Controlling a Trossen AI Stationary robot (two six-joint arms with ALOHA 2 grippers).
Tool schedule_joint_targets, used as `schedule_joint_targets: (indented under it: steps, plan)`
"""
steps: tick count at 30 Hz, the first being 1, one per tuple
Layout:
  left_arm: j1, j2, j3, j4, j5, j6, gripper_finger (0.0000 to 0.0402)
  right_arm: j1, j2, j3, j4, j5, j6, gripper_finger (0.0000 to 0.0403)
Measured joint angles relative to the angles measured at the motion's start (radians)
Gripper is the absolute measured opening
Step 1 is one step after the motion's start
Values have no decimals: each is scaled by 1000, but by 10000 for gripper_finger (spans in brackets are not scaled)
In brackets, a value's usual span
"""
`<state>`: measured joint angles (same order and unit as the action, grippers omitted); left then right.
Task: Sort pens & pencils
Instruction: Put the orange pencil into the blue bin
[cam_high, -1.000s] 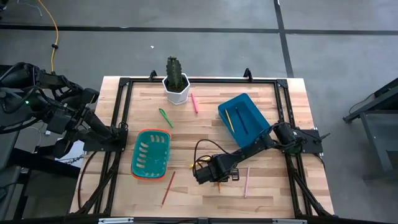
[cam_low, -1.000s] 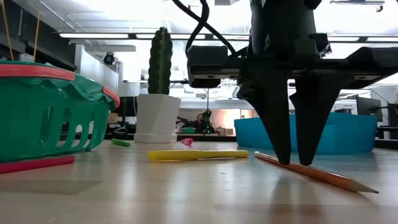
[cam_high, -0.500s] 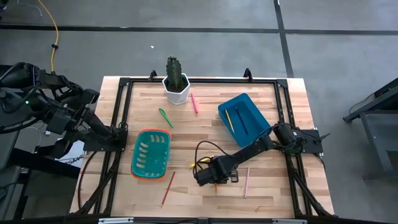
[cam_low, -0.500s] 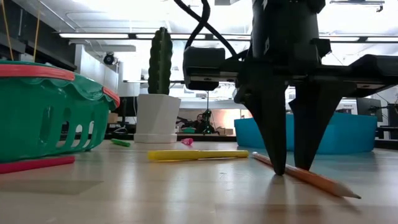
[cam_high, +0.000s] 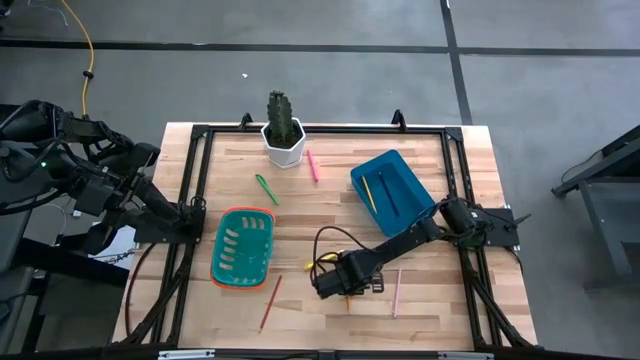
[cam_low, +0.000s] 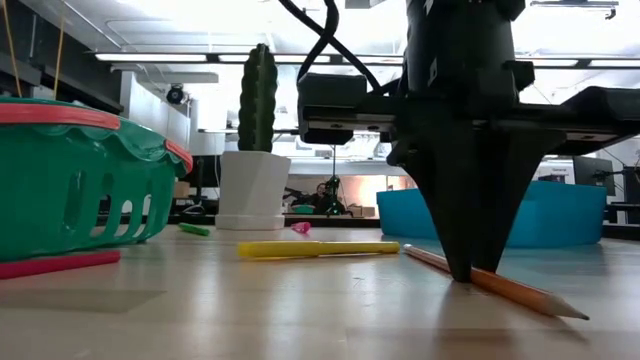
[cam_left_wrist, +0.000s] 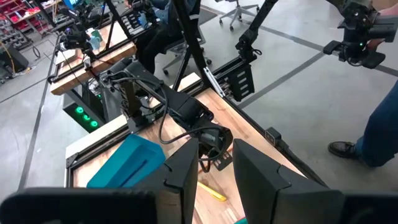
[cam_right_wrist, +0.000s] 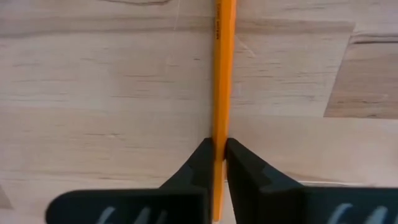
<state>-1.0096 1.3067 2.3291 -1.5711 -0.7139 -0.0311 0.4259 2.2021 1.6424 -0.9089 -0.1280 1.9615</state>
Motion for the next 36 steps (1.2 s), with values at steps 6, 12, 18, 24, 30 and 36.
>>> schedule_joint_targets:
  steps: [6, 12, 18, 24, 30, 36]
  plan:
    - [0, 0, 0, 0, 0, 0, 88, -3, 6, 41, -69, 38, -31, 7]
    - [0, 0, 0, 0, 0, 1, 88, -27, 6, 148, -195, 92, -92, 6]
    - [0, 0, 0, 0, 0, 0, 88, -42, 6, 270, -301, 191, -124, 5]
    - [0, 0, 0, 0, 0, 0, 88, -79, 4, 438, -516, 297, -174, 5]
    - [0, 0, 0, 0, 0, 0, 88, -145, -3, 551, -664, 330, -291, 5]
    - [0, 0, 0, 0, 18, -10, 88, -237, -28, 538, -661, 337, -416, 5]
